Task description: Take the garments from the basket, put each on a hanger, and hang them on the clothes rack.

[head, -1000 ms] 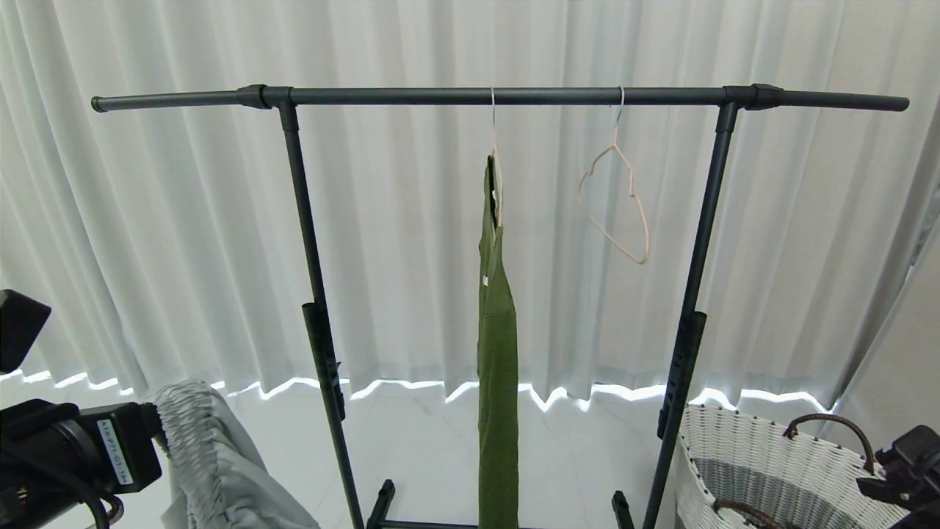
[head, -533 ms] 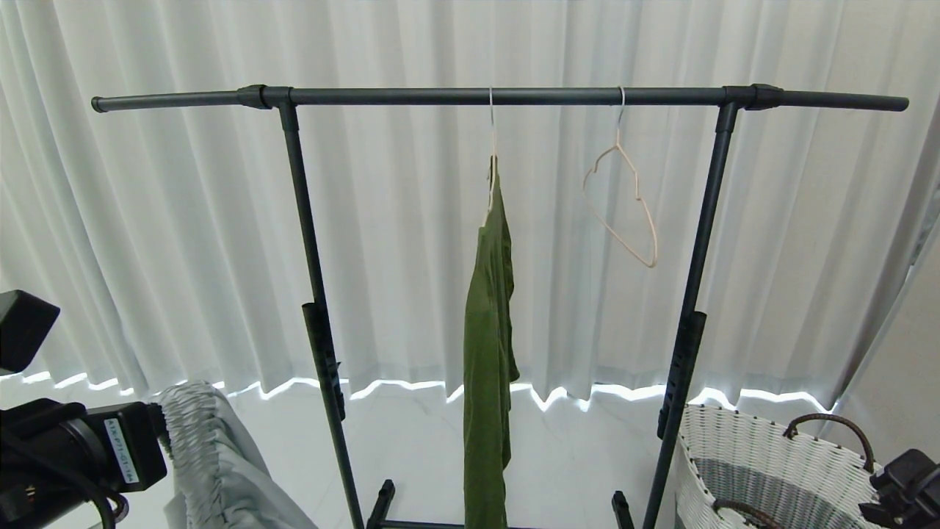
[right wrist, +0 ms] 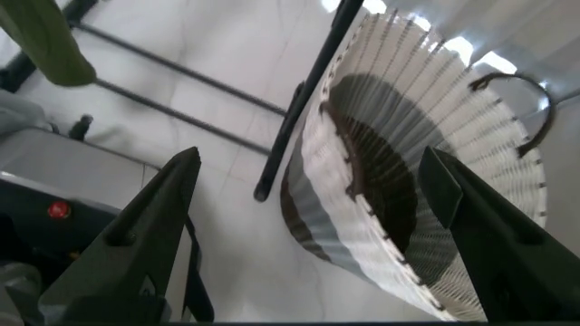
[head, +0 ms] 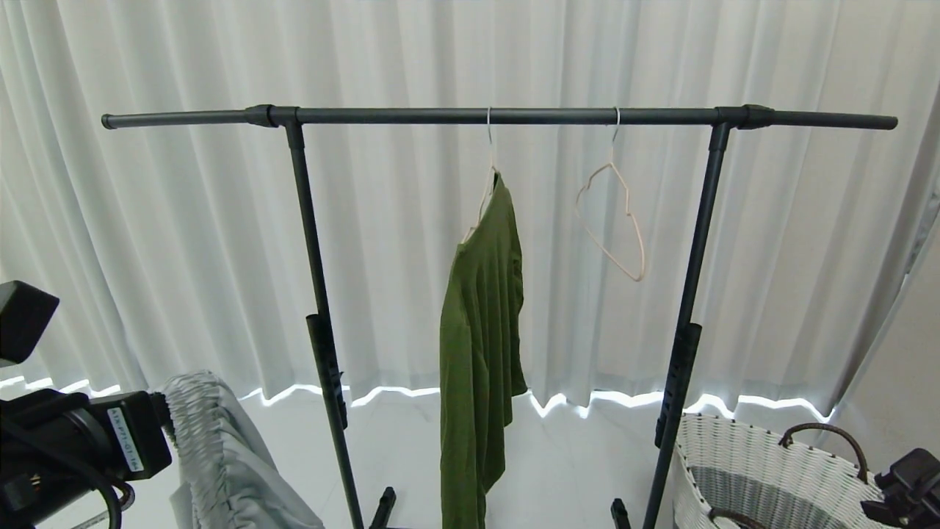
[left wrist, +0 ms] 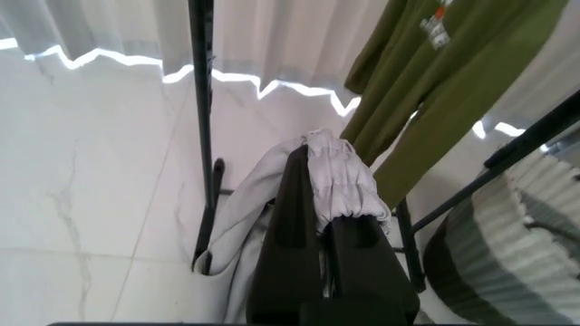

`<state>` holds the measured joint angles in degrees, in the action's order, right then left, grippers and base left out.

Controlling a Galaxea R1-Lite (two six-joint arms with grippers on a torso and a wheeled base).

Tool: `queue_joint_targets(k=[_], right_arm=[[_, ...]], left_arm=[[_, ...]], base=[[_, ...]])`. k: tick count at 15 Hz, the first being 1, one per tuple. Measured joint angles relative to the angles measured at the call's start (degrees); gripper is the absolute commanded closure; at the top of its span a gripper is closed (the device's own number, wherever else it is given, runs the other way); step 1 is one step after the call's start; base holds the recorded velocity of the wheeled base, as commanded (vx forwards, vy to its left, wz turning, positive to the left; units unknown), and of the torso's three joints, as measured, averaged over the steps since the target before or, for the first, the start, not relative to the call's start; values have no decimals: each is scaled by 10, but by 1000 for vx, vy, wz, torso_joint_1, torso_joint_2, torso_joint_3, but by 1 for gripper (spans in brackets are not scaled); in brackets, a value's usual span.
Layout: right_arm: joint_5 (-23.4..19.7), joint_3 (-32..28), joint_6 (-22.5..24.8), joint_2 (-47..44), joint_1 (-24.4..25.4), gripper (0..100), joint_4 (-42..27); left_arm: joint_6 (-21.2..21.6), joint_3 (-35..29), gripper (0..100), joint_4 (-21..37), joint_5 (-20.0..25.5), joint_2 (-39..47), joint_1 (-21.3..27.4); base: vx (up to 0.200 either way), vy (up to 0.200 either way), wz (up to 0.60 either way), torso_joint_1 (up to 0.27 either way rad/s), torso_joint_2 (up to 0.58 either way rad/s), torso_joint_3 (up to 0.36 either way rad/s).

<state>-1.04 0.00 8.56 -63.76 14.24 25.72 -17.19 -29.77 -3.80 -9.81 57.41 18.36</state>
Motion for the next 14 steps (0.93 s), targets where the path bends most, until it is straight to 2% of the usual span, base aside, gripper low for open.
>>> queue_joint_targets(k=[14], right_arm=[[0, -1, -4, 6, -1, 0, 4]], left_arm=[[7, 9, 100, -10, 0, -2, 2]], base=[[0, 0, 0, 239, -480, -258]])
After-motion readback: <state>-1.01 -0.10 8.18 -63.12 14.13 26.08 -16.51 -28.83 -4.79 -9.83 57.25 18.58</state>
